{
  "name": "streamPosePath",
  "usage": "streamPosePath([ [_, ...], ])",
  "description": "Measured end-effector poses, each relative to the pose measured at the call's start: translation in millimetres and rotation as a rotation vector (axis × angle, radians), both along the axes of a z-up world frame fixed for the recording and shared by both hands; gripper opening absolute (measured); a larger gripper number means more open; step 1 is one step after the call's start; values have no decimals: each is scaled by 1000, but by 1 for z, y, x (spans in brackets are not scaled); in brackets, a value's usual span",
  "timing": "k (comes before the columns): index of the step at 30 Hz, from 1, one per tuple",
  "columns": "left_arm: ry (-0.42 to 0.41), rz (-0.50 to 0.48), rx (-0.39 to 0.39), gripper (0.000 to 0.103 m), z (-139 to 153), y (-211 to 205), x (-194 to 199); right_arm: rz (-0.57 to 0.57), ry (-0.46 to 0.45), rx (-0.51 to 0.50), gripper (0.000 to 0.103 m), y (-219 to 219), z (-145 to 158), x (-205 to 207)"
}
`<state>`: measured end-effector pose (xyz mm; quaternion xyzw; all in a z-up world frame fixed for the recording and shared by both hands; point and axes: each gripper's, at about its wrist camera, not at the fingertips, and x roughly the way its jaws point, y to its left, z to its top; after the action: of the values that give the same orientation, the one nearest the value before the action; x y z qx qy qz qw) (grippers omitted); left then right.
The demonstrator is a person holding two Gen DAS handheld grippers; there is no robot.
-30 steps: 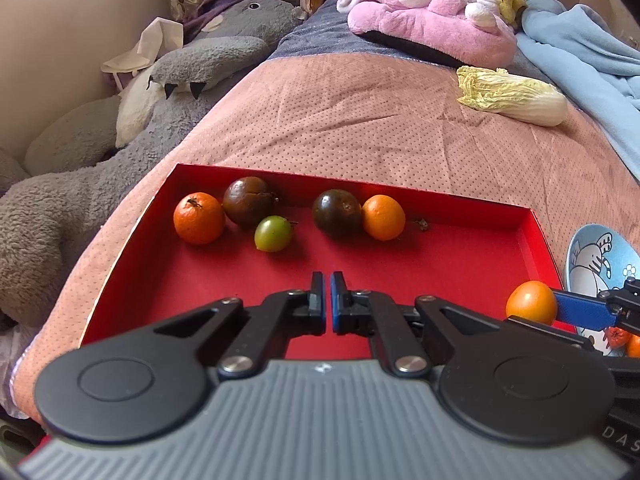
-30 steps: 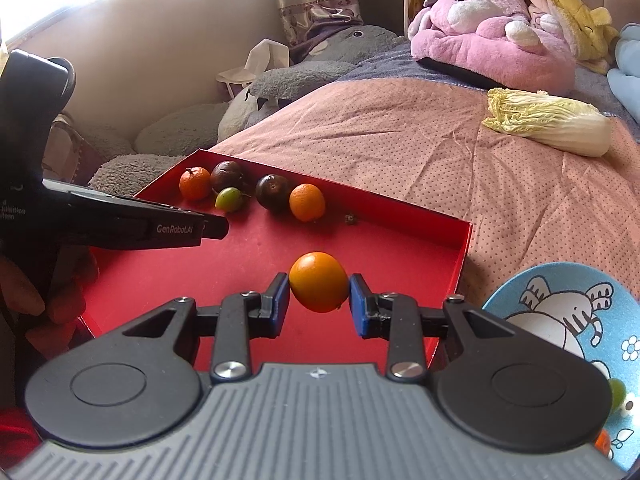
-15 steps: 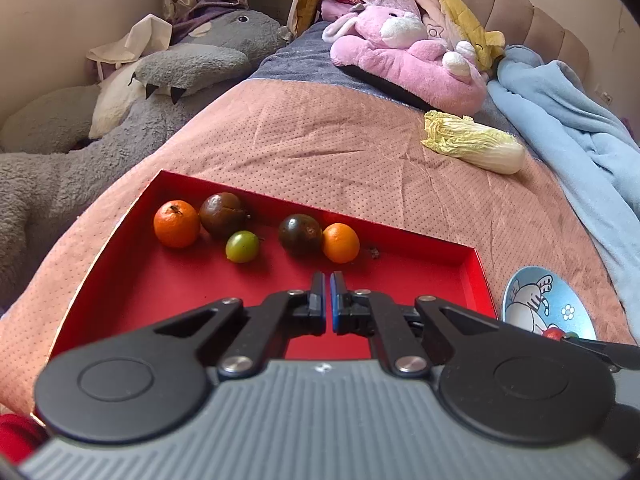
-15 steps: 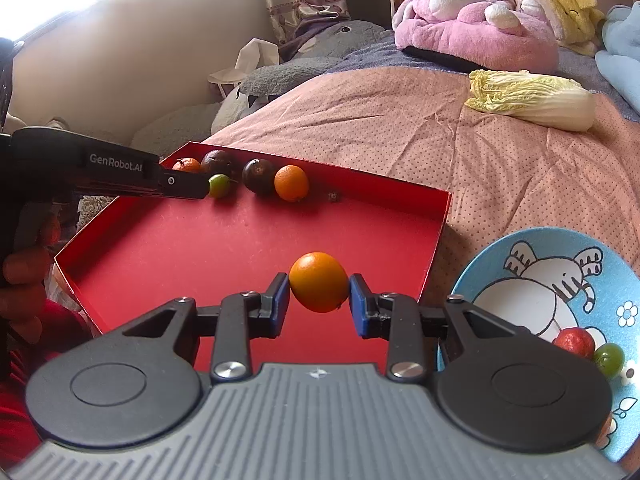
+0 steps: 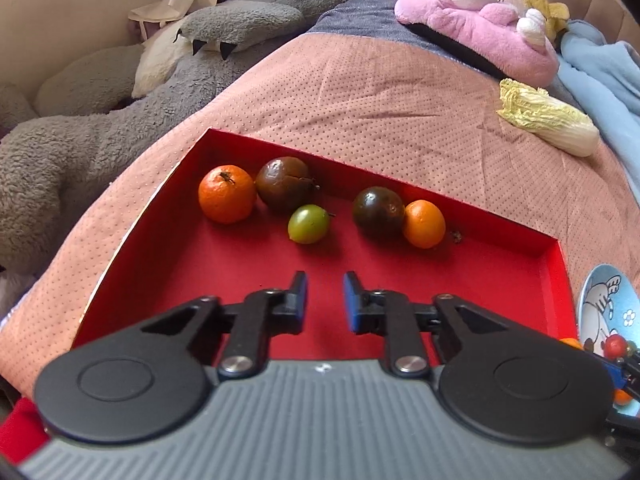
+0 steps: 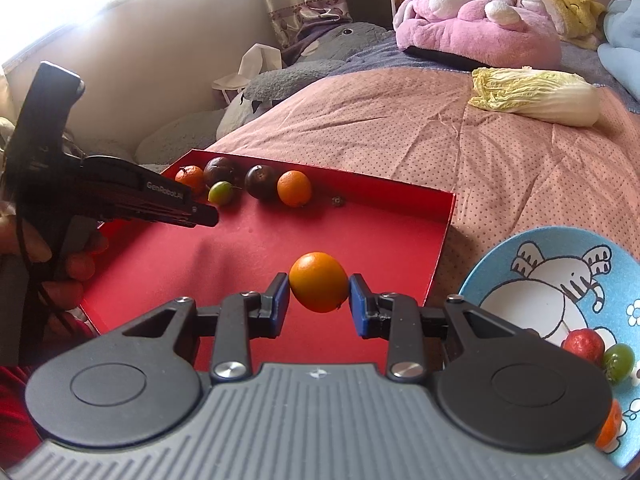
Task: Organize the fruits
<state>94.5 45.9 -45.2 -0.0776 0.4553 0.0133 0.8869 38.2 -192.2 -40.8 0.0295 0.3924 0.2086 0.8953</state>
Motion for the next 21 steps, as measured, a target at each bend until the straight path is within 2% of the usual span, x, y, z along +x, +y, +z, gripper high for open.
streamPosePath([
  [1, -10, 5, 31, 52, 0, -2, 1, 0, 1, 2, 38, 0, 0, 0],
  [2, -22, 6, 49, 56, 0, -4, 3, 2, 2, 2, 38, -1, 0, 0],
  [5, -36, -15, 68, 56, -1, -9, 9, 7, 5, 4, 38, 0, -2, 1],
  [9, -49, -3, 131, 54, -6, -14, 16, 13, 10, 7, 38, 1, -3, 3],
  [17, -36, -4, 171, 28, -15, -19, 29, 13, 10, 13, 38, -1, -3, 5],
  [21, -42, -23, 186, 27, -17, -25, 31, 8, 9, 12, 38, -3, -1, 3],
])
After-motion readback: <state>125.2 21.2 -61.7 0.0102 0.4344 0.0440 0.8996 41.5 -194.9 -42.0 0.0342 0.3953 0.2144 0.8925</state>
